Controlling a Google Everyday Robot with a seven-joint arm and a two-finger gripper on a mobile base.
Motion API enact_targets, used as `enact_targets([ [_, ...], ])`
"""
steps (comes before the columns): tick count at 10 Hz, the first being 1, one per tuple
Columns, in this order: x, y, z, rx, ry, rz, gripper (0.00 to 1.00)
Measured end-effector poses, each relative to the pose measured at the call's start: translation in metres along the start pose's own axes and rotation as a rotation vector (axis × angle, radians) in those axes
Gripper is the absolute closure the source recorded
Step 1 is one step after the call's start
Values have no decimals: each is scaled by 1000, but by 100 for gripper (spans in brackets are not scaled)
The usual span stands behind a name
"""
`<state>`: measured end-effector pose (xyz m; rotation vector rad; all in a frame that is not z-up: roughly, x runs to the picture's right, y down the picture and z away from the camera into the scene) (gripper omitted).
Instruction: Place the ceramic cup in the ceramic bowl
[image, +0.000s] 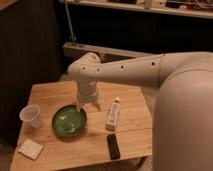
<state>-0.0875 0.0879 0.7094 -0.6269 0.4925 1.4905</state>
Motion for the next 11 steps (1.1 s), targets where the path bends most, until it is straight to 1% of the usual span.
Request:
enact_targets([
  [1, -4, -5, -1, -13, 0, 7, 35],
  [3, -9, -1, -1, -34, 6, -1, 35],
  [4, -14, 1, -2, -54, 10, -6, 35],
  [6, -20, -1, -3, -74, 10, -1, 35],
  [8, -33, -6, -4, -93, 9, -2, 35],
  [10, -34, 0, -4, -102, 16, -9, 35],
  [11, -37, 4, -5, -120, 20, -14, 35],
])
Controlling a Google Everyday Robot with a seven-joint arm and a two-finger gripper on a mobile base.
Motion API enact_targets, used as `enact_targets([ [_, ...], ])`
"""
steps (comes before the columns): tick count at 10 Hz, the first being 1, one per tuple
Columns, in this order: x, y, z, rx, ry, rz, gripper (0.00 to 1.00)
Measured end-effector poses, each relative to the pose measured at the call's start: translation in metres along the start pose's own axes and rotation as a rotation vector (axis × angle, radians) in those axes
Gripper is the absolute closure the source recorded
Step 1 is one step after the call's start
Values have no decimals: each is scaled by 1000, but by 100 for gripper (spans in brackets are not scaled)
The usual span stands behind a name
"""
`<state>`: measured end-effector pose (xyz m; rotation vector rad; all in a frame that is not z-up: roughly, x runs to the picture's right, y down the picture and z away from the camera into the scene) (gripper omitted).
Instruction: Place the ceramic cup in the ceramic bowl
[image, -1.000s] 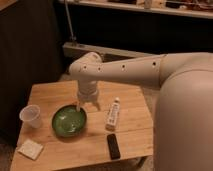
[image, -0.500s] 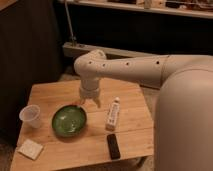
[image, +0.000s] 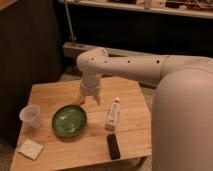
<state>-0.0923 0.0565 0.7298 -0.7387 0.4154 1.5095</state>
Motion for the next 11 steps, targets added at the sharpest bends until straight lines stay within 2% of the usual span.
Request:
enact_targets([
  [3, -12, -4, -3, -16, 1, -1, 35],
  [6, -24, 15, -9, -30, -2, -35, 35],
  [8, -26, 14, -10, -33, 1, -39, 35],
  [9, -29, 18, -13, -35, 2, -44, 35],
  [11, -38, 48, -15, -45, 1, -74, 35],
])
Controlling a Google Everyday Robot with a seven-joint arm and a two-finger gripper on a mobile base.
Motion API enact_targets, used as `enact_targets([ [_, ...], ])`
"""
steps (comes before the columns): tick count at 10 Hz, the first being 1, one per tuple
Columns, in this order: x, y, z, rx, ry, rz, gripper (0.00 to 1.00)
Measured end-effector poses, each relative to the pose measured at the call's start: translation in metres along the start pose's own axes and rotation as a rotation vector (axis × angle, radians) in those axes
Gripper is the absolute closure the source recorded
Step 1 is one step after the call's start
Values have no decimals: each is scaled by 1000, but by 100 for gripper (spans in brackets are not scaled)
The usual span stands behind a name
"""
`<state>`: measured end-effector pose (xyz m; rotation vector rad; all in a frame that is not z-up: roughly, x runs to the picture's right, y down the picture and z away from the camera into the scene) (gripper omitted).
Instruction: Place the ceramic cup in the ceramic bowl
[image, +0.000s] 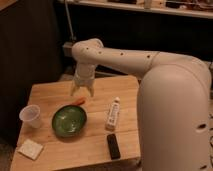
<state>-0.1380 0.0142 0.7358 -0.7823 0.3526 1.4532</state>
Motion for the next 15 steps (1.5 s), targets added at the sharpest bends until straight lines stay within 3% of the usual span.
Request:
enact_targets([
  [4, 0, 3, -4, 2, 1, -15, 35],
  [8, -7, 42, -6, -18, -10, -55, 35],
  [11, -7, 38, -11, -18, -18, -62, 35],
  [15, -15, 84, -12, -23, -17, -118, 35],
])
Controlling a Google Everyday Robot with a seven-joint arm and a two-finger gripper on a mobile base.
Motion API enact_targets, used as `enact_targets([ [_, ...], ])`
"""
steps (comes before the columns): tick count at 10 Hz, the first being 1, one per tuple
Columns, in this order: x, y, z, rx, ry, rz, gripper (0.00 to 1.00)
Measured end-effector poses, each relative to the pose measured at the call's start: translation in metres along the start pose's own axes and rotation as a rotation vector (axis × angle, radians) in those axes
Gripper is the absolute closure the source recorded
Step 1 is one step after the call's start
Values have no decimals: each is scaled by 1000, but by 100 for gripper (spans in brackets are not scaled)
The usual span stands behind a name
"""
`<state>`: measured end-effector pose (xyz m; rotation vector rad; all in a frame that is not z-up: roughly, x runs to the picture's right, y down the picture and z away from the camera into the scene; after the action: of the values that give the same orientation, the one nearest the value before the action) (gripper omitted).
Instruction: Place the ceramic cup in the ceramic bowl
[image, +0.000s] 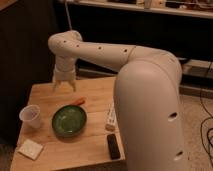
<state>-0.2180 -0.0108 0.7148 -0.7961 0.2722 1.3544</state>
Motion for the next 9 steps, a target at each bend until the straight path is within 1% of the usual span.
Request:
enact_targets([
  [1, -2, 1, -3, 2, -1, -7, 35],
  [2, 2, 1, -5, 6, 5, -15, 35],
  [3, 6, 8, -6, 6, 10, -31, 35],
  [4, 9, 21, -4, 4, 16, -51, 35],
  [6, 6, 49, 3, -4, 20, -76, 35],
  [7, 3, 54, 4, -3, 21, -80, 35],
  [8, 6, 56, 5, 4, 29, -93, 35],
  [9, 14, 58, 8, 15, 41, -110, 35],
])
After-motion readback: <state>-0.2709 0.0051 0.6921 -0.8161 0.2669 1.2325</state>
